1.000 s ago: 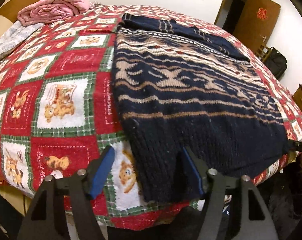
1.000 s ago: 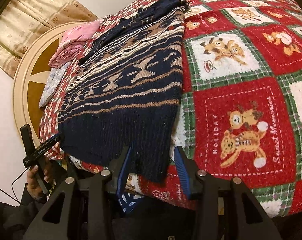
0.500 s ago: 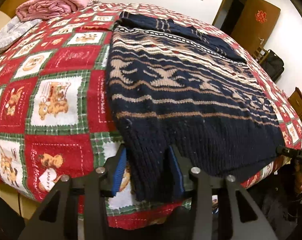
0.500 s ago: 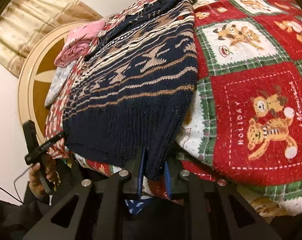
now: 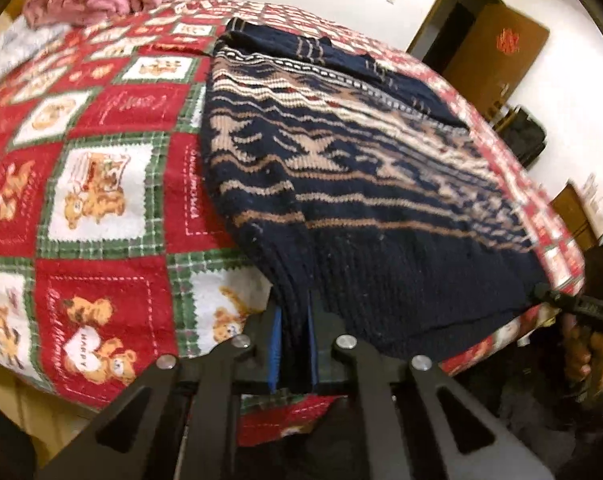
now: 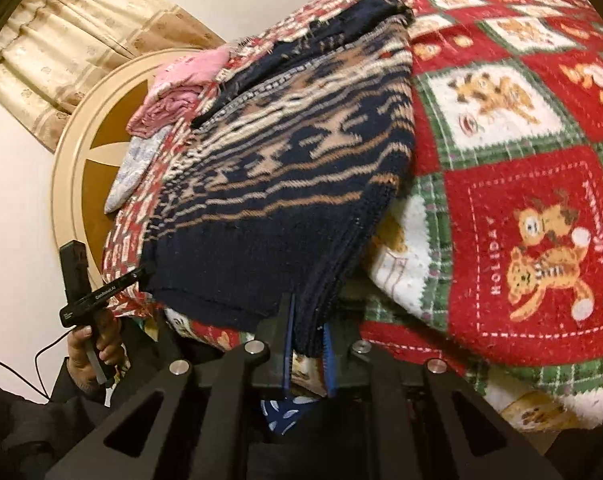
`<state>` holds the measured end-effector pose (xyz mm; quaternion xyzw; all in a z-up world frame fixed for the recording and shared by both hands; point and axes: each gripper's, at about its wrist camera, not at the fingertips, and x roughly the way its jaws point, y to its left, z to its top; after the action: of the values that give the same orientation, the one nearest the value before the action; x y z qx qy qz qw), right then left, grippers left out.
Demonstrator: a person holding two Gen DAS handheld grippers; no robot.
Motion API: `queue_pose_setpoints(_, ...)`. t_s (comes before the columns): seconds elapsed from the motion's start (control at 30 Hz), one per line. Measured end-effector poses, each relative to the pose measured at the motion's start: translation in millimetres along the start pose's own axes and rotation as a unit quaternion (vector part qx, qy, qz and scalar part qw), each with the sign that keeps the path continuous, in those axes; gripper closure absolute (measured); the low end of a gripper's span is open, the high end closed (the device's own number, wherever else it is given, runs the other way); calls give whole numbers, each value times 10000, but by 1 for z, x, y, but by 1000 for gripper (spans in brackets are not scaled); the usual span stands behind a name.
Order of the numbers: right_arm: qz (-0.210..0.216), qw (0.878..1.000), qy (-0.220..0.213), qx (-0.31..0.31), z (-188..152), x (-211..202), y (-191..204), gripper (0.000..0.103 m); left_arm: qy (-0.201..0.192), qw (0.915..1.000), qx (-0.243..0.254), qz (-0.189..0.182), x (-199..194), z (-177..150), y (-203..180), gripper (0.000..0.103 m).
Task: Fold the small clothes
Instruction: 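Grasp the sweater hem edge with both tools, then lift the hem with both tools and fold it toward the collar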
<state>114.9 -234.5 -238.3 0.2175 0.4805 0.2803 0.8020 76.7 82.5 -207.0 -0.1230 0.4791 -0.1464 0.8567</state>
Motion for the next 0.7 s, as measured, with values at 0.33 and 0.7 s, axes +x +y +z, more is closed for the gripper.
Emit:
queue_pose_setpoints(0.33,371,9984,-415,-57,13,-24,10,92,-280,9971,-378,-596,-22,16,4,93)
queue_pose_setpoints(0.7,690,9947,-757,112,37,-43,14,93,-693,9919,-544,-914,-43,50,10,93)
